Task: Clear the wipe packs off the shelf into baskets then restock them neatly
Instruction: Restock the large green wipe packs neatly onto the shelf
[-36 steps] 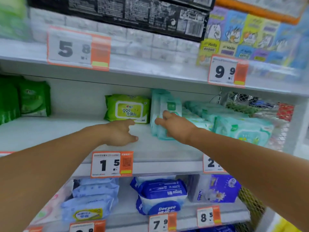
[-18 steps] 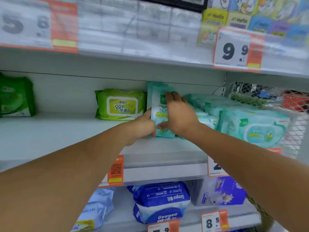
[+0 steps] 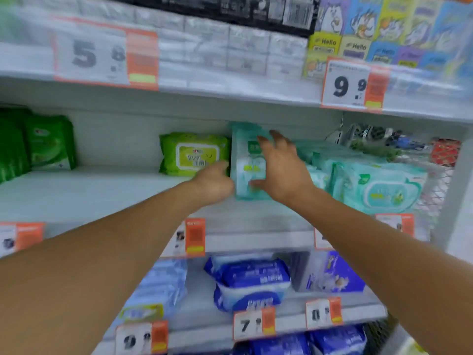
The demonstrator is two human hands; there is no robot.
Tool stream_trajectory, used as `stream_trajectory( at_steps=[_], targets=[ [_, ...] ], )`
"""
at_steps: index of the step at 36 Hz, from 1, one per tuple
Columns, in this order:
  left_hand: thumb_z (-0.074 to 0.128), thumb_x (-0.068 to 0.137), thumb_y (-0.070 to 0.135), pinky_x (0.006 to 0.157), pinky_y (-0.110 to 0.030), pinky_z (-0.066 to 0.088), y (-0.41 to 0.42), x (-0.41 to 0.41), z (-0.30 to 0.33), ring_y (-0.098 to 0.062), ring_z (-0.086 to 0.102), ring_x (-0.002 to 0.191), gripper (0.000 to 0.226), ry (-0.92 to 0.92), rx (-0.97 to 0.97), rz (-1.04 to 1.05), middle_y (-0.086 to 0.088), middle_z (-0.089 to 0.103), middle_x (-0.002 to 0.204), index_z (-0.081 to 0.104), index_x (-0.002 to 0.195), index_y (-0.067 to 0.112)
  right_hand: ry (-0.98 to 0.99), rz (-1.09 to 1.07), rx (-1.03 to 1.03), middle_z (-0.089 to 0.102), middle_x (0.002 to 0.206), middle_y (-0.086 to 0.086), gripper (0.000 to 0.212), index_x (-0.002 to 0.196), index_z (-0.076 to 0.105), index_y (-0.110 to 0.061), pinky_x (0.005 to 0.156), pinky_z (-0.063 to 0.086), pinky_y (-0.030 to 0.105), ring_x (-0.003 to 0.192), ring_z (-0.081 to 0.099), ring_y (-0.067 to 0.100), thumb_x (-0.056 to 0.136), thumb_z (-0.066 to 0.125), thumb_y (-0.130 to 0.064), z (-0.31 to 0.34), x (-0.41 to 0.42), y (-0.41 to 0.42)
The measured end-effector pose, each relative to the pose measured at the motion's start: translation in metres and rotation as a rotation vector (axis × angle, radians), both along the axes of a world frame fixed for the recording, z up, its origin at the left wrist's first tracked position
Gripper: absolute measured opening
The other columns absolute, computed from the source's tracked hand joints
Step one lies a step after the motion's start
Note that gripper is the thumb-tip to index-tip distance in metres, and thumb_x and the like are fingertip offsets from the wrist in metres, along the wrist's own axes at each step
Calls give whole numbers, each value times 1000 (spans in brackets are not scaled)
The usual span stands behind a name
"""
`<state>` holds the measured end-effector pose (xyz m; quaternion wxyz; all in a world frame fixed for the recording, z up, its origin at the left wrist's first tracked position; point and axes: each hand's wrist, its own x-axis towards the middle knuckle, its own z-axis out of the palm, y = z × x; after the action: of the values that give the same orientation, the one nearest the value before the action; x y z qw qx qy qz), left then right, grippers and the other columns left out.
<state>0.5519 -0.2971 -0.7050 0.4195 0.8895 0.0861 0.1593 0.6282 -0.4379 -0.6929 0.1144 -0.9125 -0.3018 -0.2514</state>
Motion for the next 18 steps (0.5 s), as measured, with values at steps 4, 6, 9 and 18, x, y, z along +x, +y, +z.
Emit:
stream_trajectory(
  at_steps=[4,6,9,18],
  targets=[
    [54,84,10,75,-33,54,11,-82,-30,-21,67,80,24,-444,254,15,-4,71,90,67,104,13,-214,269,363,62,109,8,29,108,64,-14,81,49,40,97,61,28,85,65,-31,-34,-83,9],
    [53,81,15,63,-30,49,19,-139,-69,-18,62,65,17,-471,303,36,2,67,74,63,94,12,-105,435,324,65,88,2,18,93,63,-16,71,50,41,79,61,26,82,56,-28,-65,-132,23],
    [59,79,23,64,-35,52,43,-216,-162,-23,65,67,13,-156,334,130,3,68,74,58,91,17,258,650,-64,69,85,1,22,92,64,-20,71,51,39,84,65,29,80,52,-35,-136,-184,53],
    [73,77,60,93,-26,46,57,-389,-355,-22,59,117,70,771,-15,375,-1,58,132,56,132,20,937,268,-495,41,150,13,113,149,27,-12,105,44,41,135,46,31,65,86,-58,-329,-263,59]
  ],
)
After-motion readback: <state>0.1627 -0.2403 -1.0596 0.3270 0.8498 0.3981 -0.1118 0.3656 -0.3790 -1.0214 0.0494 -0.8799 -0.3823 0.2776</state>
